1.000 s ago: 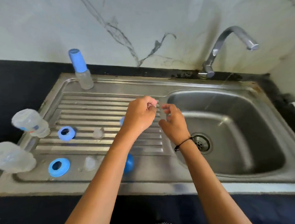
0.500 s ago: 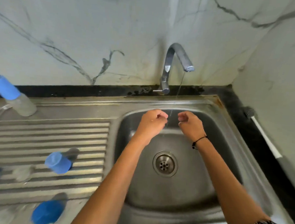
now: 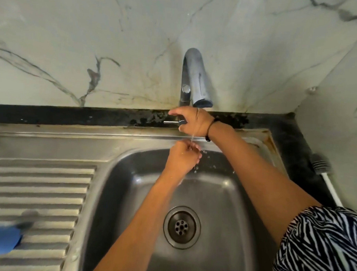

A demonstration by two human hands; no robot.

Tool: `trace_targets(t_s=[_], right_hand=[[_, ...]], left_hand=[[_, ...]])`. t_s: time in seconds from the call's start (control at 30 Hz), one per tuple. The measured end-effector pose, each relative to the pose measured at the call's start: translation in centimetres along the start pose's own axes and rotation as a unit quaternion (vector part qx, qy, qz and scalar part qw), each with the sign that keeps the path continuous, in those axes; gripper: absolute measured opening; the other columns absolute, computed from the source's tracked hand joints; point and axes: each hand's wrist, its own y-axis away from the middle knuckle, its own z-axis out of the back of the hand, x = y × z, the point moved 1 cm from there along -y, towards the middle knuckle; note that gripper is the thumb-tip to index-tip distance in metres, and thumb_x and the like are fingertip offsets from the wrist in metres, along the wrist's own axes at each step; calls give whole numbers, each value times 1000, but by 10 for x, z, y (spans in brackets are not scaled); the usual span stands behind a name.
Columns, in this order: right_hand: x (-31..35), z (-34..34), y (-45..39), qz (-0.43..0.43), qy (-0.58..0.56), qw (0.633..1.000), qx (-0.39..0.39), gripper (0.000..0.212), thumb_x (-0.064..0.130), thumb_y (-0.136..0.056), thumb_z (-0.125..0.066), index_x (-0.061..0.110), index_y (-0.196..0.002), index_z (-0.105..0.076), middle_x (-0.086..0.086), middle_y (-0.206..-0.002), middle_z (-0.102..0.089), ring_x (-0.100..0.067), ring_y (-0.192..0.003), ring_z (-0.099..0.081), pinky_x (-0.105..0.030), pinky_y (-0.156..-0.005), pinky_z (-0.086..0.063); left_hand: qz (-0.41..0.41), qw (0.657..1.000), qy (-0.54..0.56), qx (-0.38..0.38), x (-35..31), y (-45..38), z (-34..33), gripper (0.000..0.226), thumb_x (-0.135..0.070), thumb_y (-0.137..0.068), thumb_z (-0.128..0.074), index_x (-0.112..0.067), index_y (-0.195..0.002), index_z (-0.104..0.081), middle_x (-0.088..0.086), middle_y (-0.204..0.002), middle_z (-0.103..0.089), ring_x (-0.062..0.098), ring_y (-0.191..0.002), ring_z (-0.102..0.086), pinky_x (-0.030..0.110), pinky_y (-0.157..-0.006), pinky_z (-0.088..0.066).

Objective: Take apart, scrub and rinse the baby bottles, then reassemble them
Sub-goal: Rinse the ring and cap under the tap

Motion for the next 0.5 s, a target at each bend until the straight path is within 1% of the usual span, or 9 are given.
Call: trace_targets(t_s=[0.03,0.1,0.17,0.27,0.3,0.33,0.4,0.43,0.5], right_hand=[[-1,-2,-7,7,24,1000,16,56,2,-84,-54,19,-136,-48,-7,-125,-57,-21,-112,-55,-31,-100,-42],[-1,-2,-13,2,-14,1000,19,49,-1,-82,-51,16,-128,-55,-1,-107,-58,-26,-108,-56,-38,-99,-43],[0,-4,-13,-11,-94,995,-17,42,-5,-82,-47,12,-116,-64,1,-100,-58,-26,-105,-58,-39,-99,-45],[2,-2,-11,-24,-138,989,-38,41,-10,-82,-43,9,-109,-68,-6,-113,-62,-23,-110,-55,-33,-102,-43],[3,-2,-10,-28,-148,988,-29,42,-11,-81,-42,11,-103,-70,-7,-113,-63,-22,-106,-56,-32,-99,-45],[3,-2,-7,-36,-175,984,-28,40,-13,-79,-41,13,-91,-70,-8,-106,-64,-23,-97,-57,-34,-88,-49],[1,-6,4,-80,-321,942,-61,39,-16,-78,-39,16,-73,-61,-7,-85,-58,-17,-67,-55,-31,-57,-48],[2,-9,11,-99,-404,905,-92,40,-19,-77,-39,16,-72,-58,-6,-80,-54,-12,-56,-48,-27,-50,-43],[4,-17,26,-102,-511,843,-135,42,-23,-76,-40,15,-79,-59,-5,-82,-52,-10,-53,-43,-24,-50,-40]], left_hand=[[5,1000,3,-2,2,-2,-1,29,2,-92,-43,-14,-74,-58,8,-77,-63,18,-68,-53,32,-70,-44],[14,1000,8,-10,6,-3,-1,27,1,-93,-44,-14,-76,-59,6,-76,-63,16,-67,-54,31,-71,-46],[19,1000,7,-17,10,-2,-1,27,-1,-93,-44,-15,-76,-59,7,-77,-63,16,-67,-55,31,-70,-47],[23,1000,-3,-12,13,2,2,28,-1,-92,-42,-16,-75,-58,7,-75,-62,17,-66,-54,31,-70,-45],[22,1000,-3,-10,13,4,3,27,0,-91,-42,-15,-76,-58,7,-76,-62,17,-66,-54,32,-70,-46],[22,1000,-3,-9,12,6,5,27,0,-91,-43,-15,-77,-59,7,-77,-63,16,-66,-54,32,-70,-47],[20,1000,-3,-9,10,9,7,26,0,-92,-43,-16,-78,-59,7,-79,-64,15,-68,-55,32,-74,-50],[17,1000,-5,-7,8,12,9,26,0,-91,-43,-16,-78,-59,7,-80,-64,16,-70,-56,34,-78,-51],[6,1000,-15,-1,4,18,11,27,2,-89,-42,-16,-78,-59,7,-80,-64,18,-73,-57,37,-84,-51]])
